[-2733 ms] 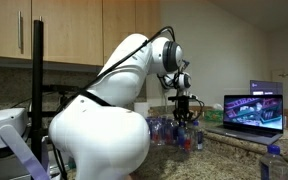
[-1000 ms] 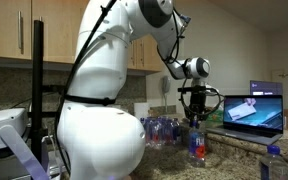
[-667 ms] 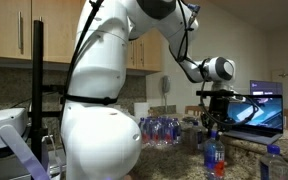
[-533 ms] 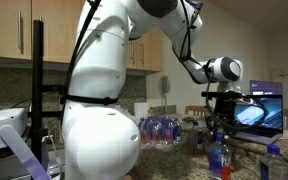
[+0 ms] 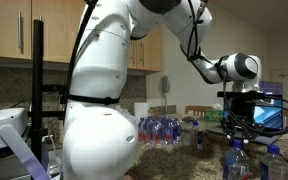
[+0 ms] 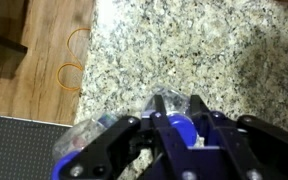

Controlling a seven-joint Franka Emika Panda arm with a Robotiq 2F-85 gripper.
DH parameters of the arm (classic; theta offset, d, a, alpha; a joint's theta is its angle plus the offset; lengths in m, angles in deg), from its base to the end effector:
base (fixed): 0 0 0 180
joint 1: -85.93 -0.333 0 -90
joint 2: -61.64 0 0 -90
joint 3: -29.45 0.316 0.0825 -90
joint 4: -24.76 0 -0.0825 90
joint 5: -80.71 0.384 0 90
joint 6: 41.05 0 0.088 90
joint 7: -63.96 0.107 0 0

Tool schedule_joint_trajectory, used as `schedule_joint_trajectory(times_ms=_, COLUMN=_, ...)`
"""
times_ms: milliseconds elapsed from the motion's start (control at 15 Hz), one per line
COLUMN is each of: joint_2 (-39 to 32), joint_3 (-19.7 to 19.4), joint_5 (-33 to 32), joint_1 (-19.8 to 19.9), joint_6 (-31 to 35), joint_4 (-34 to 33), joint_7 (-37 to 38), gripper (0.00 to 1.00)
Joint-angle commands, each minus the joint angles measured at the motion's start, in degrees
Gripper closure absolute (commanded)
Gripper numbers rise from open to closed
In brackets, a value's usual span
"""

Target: Move the three empty water bottles to the right

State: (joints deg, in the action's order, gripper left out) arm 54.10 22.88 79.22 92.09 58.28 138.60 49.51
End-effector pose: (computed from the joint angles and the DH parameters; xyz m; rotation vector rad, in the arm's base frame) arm 0.5220 -0.1192 0.3742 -3.0332 -0.0566 0.5876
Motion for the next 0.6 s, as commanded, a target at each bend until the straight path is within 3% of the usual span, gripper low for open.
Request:
schedule_joint_trajectory(times_ms=0, joint_2=-3.1, joint_3=1.4, joint_5=-0.5, joint_1=-0.3, joint_6=0.5, joint_4=-4.6, joint_7=-1.6, gripper=0.87)
schedule_joint_trajectory(times_ms=533, joint_2=-11.1, joint_3=3.1, joint_5=0.1, joint_1=-0.2, joint_6=-2.0, joint_4=-15.4, joint_7=-0.8, gripper=0.87)
